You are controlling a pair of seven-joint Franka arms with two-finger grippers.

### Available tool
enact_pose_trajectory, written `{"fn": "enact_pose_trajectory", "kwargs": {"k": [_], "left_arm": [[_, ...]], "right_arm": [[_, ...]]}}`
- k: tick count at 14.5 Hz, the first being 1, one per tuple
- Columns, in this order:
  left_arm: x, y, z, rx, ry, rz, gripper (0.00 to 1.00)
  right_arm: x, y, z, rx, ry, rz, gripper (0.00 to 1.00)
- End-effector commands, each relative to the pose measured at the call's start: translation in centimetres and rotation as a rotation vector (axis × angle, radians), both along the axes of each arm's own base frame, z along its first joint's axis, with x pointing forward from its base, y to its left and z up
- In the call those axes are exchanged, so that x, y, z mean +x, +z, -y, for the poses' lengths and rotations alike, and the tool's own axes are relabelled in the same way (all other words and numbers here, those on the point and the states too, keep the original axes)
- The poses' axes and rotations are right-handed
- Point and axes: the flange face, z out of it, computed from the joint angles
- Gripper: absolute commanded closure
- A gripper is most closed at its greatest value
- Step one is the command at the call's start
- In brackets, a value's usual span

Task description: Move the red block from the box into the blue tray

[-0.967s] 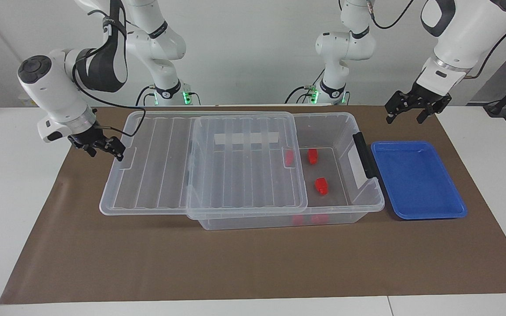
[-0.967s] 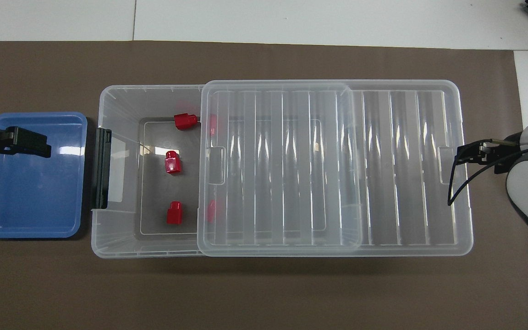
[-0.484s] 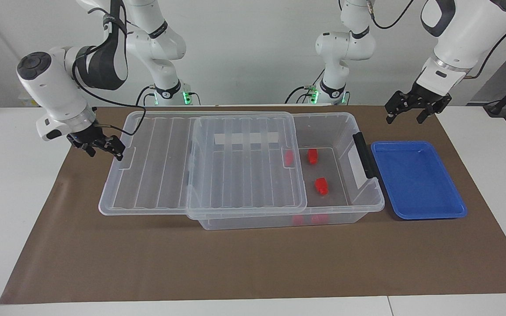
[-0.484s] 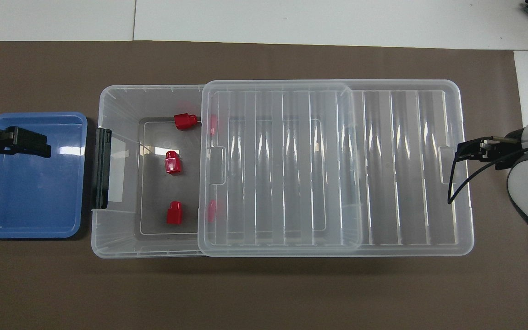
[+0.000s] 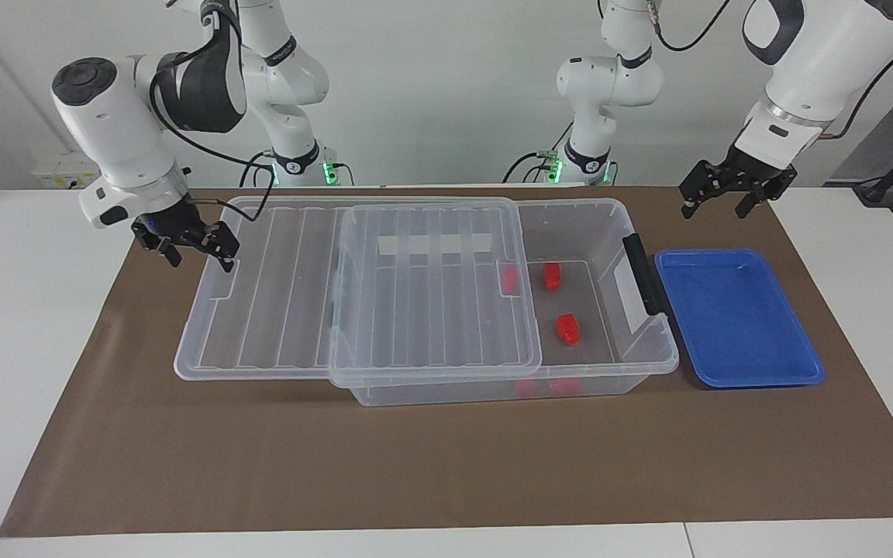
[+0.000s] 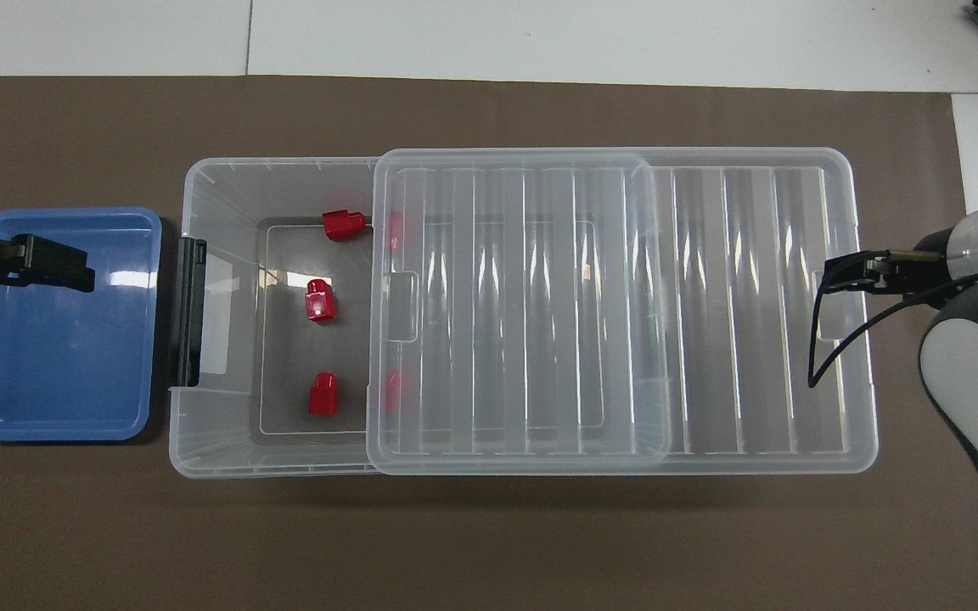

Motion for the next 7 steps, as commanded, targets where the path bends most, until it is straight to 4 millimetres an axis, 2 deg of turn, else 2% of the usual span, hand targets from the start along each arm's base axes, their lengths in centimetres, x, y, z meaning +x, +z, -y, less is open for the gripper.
{"fn": "enact_pose_trajectory", "kwargs": {"k": [1,7], "left_arm": [[-0.5,0.2,-0.1,0.012,0.009,0.012,0.0],[-0.5,0.2,-0.1,0.012,0.007,0.012,0.0]], "right_arm": [[0.0,2.7,-1.5,-0.028,-0.005,0.02,0.0],[0.0,6.9,-1.9,-0.028,-0.008,0.029,0.0]]}}
